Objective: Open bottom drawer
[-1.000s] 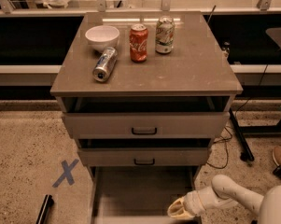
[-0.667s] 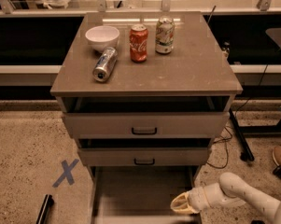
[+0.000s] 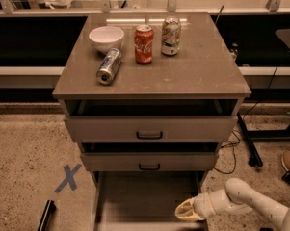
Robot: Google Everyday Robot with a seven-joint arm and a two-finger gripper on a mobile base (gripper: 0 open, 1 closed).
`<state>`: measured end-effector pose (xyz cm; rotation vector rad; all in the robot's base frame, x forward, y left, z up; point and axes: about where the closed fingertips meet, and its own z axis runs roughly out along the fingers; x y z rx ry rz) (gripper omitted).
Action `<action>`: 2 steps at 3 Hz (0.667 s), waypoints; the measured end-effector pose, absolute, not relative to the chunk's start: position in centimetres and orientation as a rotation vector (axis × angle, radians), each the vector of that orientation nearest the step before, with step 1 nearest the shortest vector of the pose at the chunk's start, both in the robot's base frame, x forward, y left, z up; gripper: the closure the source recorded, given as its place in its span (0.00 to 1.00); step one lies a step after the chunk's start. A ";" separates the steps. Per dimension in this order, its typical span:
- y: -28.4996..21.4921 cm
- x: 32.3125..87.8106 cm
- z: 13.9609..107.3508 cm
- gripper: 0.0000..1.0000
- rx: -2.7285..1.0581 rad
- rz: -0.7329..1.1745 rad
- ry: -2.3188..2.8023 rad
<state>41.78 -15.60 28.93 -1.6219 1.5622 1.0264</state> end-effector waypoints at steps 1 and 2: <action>-15.4 41.7 28.8 0.37 -1.622 1.032 1.560; -15.1 41.5 28.7 0.06 -1.622 1.040 1.557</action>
Offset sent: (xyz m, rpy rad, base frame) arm -0.0010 0.0019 -0.0008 0.0026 0.0024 0.0024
